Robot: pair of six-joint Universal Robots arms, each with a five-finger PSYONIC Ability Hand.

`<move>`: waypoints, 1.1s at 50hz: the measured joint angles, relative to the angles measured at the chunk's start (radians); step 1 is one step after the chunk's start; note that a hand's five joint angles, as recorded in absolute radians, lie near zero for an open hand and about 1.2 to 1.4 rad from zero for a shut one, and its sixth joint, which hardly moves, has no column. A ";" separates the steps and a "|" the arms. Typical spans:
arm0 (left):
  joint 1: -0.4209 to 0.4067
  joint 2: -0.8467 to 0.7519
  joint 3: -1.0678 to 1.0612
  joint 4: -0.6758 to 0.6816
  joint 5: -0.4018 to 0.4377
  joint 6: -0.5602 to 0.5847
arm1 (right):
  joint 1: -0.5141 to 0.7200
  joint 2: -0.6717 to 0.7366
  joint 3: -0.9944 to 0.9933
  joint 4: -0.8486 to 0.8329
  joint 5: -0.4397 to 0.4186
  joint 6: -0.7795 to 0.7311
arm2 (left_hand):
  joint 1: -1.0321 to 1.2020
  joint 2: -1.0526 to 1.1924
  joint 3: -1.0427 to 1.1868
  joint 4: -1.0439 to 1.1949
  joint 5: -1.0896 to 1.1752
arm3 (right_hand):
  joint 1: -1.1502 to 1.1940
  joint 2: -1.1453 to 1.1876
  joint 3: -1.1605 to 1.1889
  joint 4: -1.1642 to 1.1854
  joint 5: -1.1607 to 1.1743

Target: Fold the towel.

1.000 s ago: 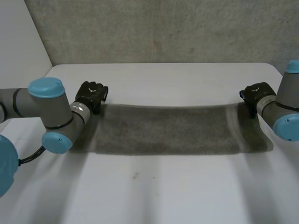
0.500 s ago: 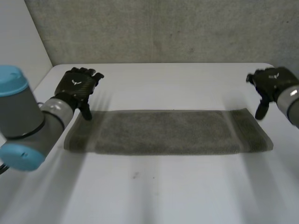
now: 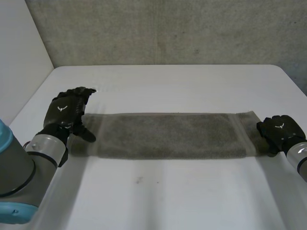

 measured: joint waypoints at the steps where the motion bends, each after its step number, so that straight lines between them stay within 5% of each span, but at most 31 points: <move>1: 0.000 0.000 -0.004 0.007 -0.001 0.001 | -0.001 0.003 -0.001 -0.001 0.000 -0.002 | 0.000 0.000 0.000 0.000 0.000 | 0.031 0.044 0.041 0.041 0.041; 7: -0.001 -0.001 -0.028 0.056 -0.004 0.007 | -0.018 0.030 -0.017 -0.005 0.001 -0.019 | 0.000 0.000 0.000 0.000 0.000 | 0.509 0.522 0.520 0.522 0.518; 16: -0.001 -0.001 -0.031 0.050 -0.004 0.005 | -0.077 0.033 -0.044 -0.001 0.023 -0.024 | 0.000 0.000 0.000 0.000 0.000 | 0.516 0.530 0.536 0.544 0.532; 27: 0.004 0.017 -0.039 0.047 -0.007 0.001 | -0.311 0.003 -0.184 0.091 0.070 -0.163 | 0.000 0.000 0.000 0.000 0.000 | 0.518 0.530 0.536 0.544 0.540; 31: 0.011 0.030 -0.040 0.047 -0.006 -0.001 | -0.294 -0.015 -0.231 0.137 0.078 -0.188 | 0.000 0.000 0.000 0.000 0.000 | 0.519 0.534 0.536 0.544 0.545; 42: 0.018 0.040 -0.049 0.047 -0.007 -0.003 | 0.178 -0.093 -0.324 0.174 0.141 -0.080 | 0.000 0.000 0.000 0.000 0.000 | 0.523 0.554 0.536 0.544 0.545; 47: 0.018 0.038 -0.051 0.047 -0.008 -0.004 | 0.538 -0.010 -0.396 0.170 0.169 -0.056 | 0.000 0.000 0.000 0.000 0.000 | 0.523 0.554 0.536 0.544 0.545; 55: 0.018 0.036 -0.056 0.049 -0.007 -0.001 | 0.841 0.192 -0.473 0.171 0.174 -0.058 | 0.000 0.000 0.000 0.000 0.000 | 0.523 0.554 0.536 0.544 0.545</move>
